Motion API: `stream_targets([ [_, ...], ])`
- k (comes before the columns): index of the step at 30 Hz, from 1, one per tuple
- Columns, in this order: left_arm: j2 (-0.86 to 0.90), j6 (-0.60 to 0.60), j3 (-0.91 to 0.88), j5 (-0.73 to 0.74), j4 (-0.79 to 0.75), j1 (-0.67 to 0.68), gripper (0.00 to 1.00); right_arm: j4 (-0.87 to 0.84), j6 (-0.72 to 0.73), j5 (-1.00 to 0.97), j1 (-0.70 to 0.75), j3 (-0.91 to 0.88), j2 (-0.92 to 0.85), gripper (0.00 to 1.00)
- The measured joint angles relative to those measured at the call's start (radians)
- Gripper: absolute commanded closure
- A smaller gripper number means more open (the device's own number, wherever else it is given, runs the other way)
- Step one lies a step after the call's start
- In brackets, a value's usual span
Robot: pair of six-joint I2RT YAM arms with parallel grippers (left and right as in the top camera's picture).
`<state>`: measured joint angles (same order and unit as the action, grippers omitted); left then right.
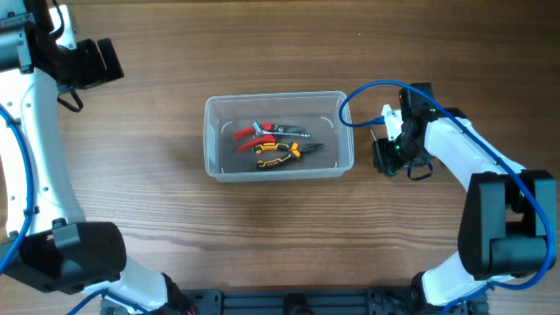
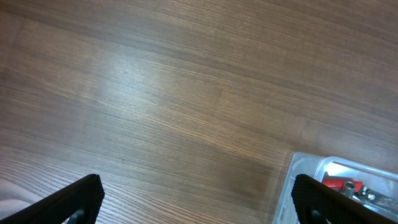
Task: Pack container
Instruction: 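Move the right gripper to the green screwdriver and grasp it, then carry the green screwdriver with the right gripper into the container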
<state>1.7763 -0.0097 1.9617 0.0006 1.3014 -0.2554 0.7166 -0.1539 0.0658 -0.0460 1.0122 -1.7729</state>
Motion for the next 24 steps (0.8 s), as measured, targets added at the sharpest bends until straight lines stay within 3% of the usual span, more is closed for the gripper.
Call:
stream_targets([
  [6, 0.0, 0.0, 0.0, 0.0, 0.0, 0.0, 0.0, -0.027, -0.084, -0.003, 0.0, 0.0, 0.0, 0.41],
  [14, 0.0, 0.0, 0.0, 0.0, 0.0, 0.0, 0.0, -0.027, -0.09, -0.018, -0.001, 0.005, -0.03, 0.45],
  [17, 0.0, 0.0, 0.0, 0.0, 0.0, 0.0, 0.0, -0.026, -0.09, -0.025, -0.001, 0.005, -0.031, 0.69],
  [19, 0.0, 0.0, 0.0, 0.0, 0.0, 0.0, 0.0, -0.024, -0.083, -0.025, 0.002, 0.006, -0.033, 0.75],
  [21, 0.0, 0.0, 0.0, 0.0, 0.0, 0.0, 0.0, -0.023, -0.079, -0.024, 0.002, 0.008, -0.034, 0.92],
  [24, 0.0, 0.0, 0.0, 0.0, 0.0, 0.0, 0.0, -0.007, -0.063, -0.013, 0.002, 0.019, -0.038, 0.96],
])
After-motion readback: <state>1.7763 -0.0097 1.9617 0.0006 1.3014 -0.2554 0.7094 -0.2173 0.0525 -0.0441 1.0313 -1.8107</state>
